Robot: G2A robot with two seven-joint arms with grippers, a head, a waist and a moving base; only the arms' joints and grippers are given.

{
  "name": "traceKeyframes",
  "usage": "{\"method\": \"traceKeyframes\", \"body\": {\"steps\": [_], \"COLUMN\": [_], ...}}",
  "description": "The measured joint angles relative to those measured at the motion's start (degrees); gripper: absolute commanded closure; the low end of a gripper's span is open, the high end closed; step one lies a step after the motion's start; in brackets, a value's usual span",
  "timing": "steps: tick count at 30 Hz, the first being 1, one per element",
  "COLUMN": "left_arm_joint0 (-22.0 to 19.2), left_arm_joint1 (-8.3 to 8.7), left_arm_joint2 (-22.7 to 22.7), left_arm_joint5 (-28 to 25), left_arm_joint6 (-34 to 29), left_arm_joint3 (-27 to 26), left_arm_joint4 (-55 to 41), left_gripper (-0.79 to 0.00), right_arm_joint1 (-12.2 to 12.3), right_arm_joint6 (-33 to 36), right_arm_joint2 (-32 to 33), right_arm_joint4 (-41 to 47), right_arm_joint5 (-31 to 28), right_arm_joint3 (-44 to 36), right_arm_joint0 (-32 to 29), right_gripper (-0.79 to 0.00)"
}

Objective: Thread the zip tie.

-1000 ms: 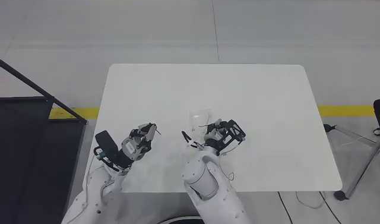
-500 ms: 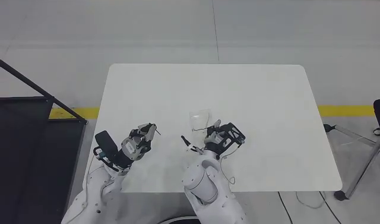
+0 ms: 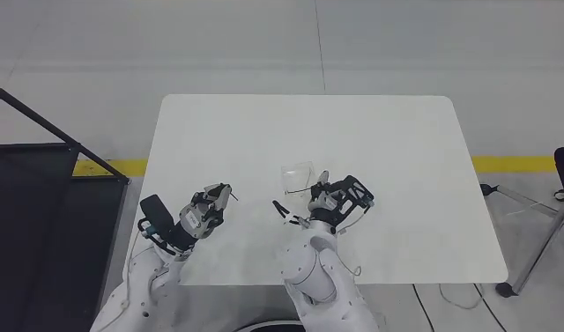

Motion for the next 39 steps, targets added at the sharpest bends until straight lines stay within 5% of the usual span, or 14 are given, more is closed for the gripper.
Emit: {"method": "traceKeyframes", "body": {"steps": [4,17,22,30,32,39], "left_arm_joint0": [0.0,0.0,0.0,0.0,0.0,0.0], "left_arm_joint1": [-0.01,-0.01,-0.01,-0.01,-0.01,-0.01], "left_arm_joint2": [0.1,0.1,0.1,0.1,0.1,0.1], "left_arm_joint5": [0.0,0.0,0.0,0.0,0.0,0.0], "left_arm_joint6": [0.3,0.3,0.3,0.3,0.3,0.3], "left_arm_joint3": [0.1,0.1,0.1,0.1,0.1,0.1], "left_arm_joint4": [-0.4,-0.4,-0.4,-0.4,-0.4,-0.4], "left_gripper": [0.000,0.000,0.000,0.000,0.000,0.000], "right_arm_joint1": [1.6,1.8,3.6,6.1,6.1,6.1], "right_arm_joint6": [10.7,13.9,34.7,81.7,86.6,86.1], "right_arm_joint2": [0.7,0.9,3.9,10.9,11.0,11.0], "right_arm_joint4": [-10.2,-11.0,-19.4,-36.9,-38.2,-37.9], "right_arm_joint5": [0.7,-0.9,-6.3,-22.6,-21.8,-21.7], "right_arm_joint3": [-6.9,-6.4,-9.4,-13.8,-13.6,-13.6], "right_arm_joint0": [-2.5,-2.3,0.9,11.4,12.8,12.5], "right_gripper": [-0.785,-0.785,-0.785,-0.785,-0.785,-0.785]}}
